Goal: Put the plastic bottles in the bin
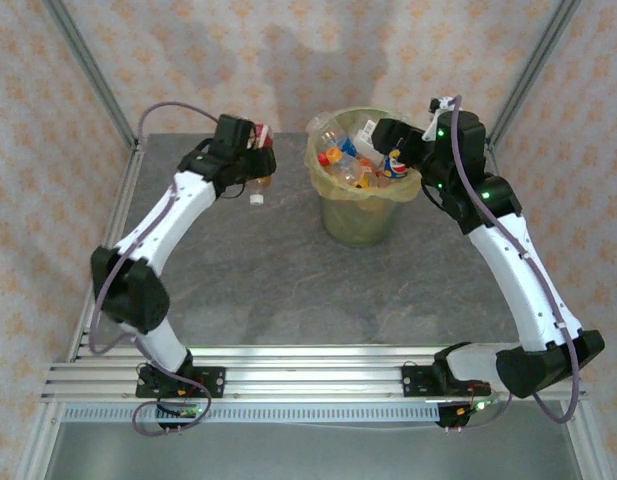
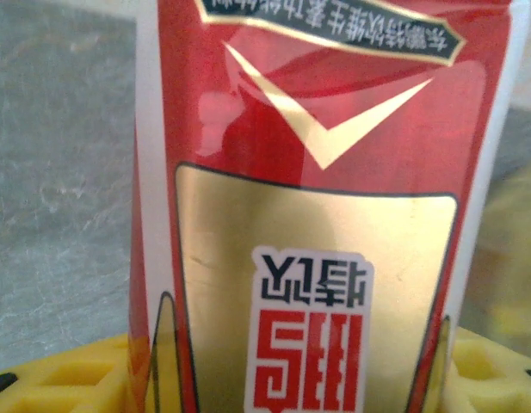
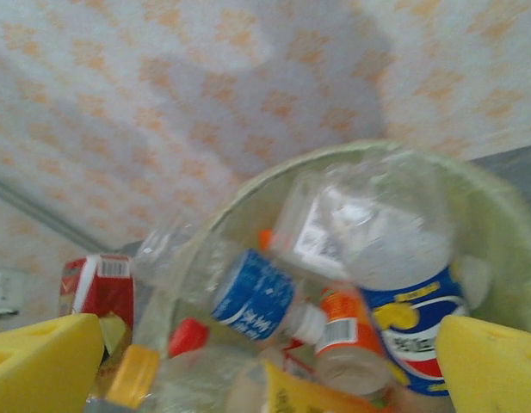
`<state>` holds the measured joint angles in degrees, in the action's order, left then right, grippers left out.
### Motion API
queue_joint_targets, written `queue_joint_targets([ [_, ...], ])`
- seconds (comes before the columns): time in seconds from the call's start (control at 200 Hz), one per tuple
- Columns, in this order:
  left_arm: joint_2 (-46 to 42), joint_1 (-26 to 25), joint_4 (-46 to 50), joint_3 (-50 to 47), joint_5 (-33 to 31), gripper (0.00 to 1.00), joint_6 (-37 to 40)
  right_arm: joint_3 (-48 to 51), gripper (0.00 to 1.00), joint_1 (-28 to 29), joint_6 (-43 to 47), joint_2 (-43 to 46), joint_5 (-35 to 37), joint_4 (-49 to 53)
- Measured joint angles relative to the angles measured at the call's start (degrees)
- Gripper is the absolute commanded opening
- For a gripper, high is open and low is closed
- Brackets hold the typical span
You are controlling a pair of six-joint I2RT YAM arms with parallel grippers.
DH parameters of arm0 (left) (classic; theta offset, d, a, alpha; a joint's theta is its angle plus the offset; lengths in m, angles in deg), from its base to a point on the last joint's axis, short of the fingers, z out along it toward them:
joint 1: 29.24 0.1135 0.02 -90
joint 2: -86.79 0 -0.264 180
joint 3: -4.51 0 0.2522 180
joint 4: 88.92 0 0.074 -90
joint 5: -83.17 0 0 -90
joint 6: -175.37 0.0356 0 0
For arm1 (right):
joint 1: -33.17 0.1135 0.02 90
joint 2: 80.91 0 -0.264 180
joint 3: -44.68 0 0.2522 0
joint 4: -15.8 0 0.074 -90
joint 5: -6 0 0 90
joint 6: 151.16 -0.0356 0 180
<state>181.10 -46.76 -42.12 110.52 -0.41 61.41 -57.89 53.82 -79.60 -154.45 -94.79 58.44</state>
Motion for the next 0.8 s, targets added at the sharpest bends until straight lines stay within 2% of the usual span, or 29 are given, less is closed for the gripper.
queue_joint_targets([
  [0.13,-7.37,-0.61,-2.75,-1.9,4.2,0.46,0.02,2.01,0.99,1.38,-2.84,0.17,-5.4,-3.17],
  [0.26,-10.71,-2.84,-4.9,-2.14,9.44,0.47,0.48,3.02,0.99,3.45,-5.22,0.17,-9.73,-6.25],
  [0.425,-11.32,-7.41,-5.64,-1.75,14.23,0.47,3.21,3.23,0.99,5.4,-8.28,0.09,-14.36,-10.86],
  [0.596,-11.32,-12.22,-7.43,-1.16,16.44,0.47,6.75,3.21,0.99,7.21,-10.38,-0.24,-16.31,-13.49],
  [0.801,-11.32,-14.23,-10.73,-0.74,17.44,0.47,8.35,3.21,0.99,9.73,-11.61,-0.55,-16.26,-14.49],
])
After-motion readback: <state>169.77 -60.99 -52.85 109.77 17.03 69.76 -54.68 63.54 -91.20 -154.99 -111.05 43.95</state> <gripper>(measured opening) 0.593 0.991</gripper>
